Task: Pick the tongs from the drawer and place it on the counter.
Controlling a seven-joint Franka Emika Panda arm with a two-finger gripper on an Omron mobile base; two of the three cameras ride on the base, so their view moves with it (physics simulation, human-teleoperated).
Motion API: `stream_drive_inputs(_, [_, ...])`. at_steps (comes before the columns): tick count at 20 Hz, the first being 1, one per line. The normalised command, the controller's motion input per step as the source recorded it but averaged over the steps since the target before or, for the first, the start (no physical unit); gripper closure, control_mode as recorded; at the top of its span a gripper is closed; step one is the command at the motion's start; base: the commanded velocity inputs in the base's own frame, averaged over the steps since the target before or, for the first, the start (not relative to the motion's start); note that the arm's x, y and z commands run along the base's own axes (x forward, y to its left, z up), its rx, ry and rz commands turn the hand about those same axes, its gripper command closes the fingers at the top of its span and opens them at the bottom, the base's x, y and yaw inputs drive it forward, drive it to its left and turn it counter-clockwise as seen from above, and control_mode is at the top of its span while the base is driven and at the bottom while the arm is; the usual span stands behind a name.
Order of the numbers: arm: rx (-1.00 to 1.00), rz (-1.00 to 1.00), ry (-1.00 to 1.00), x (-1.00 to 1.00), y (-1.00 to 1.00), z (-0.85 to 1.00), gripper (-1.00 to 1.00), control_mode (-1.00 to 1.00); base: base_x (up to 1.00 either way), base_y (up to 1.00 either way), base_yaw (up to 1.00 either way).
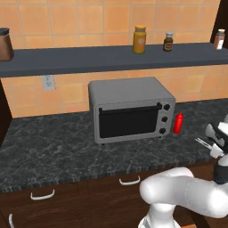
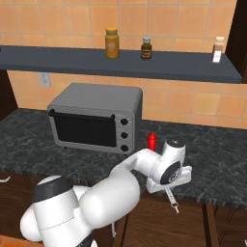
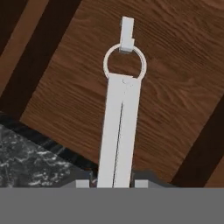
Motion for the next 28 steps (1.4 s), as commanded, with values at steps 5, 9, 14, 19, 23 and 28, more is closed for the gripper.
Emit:
stream_drive_inputs(5, [0.01, -0.03, 0.02, 0.88, 0.00, -0.06, 1.00, -1.00, 0.00, 0.00, 0.00])
stream_drive_inputs(9, [0.00, -0.07, 0.00, 1.00, -0.02, -0.05, 1.00, -1.00, 0.00, 0.00, 0.00])
stream_drive_inputs(14, [0.00, -0.02, -0.05, 0.82, -0.21, -0.24, -1.00, -1.00, 0.00, 0.00, 0.00])
stream_drive_inputs(19, [0.04, -0.03, -0.17, 0.06, -0.33, 0.32, -1.00, -1.00, 0.00, 0.00, 0.00])
stream_drive_inputs(23, [0.02, -0.07, -0.26, -0.47, 0.05, 1.00, -1.00, -1.00, 0.00, 0.00, 0.00])
stream_drive_inputs(28, [-0.05, 0.00, -0.37, -0.96, 0.38, 1.00, -1.00, -1.00, 0.00, 0.00, 0.00])
